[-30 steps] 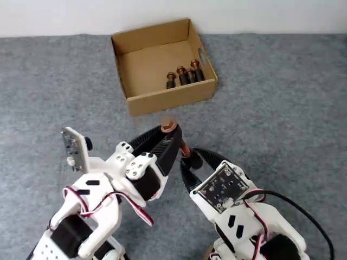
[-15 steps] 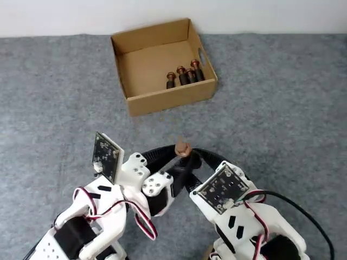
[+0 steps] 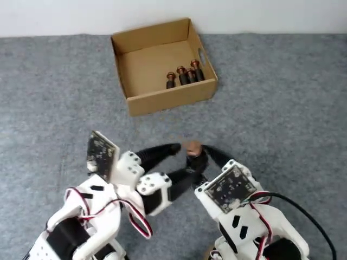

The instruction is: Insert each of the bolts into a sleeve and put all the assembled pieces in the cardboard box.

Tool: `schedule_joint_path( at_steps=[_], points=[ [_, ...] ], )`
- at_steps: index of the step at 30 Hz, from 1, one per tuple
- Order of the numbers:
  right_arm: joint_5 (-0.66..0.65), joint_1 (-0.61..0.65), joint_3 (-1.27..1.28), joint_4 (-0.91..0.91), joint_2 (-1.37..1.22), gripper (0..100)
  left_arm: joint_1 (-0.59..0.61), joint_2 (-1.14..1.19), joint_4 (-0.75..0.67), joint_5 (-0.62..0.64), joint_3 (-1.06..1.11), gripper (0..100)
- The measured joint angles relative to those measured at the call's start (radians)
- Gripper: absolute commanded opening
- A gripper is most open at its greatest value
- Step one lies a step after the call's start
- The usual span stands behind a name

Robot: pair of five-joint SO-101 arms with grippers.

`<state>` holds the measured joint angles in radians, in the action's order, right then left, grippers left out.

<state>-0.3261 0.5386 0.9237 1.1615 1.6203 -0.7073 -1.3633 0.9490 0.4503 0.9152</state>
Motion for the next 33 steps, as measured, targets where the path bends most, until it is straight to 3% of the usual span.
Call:
schedule_joint_path(
  at_steps=[10,13,17,19,27,33],
  points=[
    [0.0,-0.025,-0.002,-0.002,-0.009,0.9,0.104,-0.003,0.126,0.006,-0.126,25],
    [0.031,-0.077,-0.002,-0.002,-0.011,0.9,0.163,-0.009,0.181,0.028,-0.135,18],
    [0.129,-0.196,-0.002,-0.002,-0.011,0.8,0.302,-0.008,0.216,0.028,-0.057,0],
    [0.187,-0.259,-0.002,-0.002,-0.025,0.8,0.376,-0.008,0.215,-0.02,0.011,1],
    [0.476,-0.319,-0.258,-0.002,-0.437,0.8,0.562,0.002,0.081,-0.189,0.382,0],
    [0.517,-0.327,-0.54,-0.002,-0.83,0.8,0.661,0.0,-0.095,-0.278,0.591,0]
  ],
)
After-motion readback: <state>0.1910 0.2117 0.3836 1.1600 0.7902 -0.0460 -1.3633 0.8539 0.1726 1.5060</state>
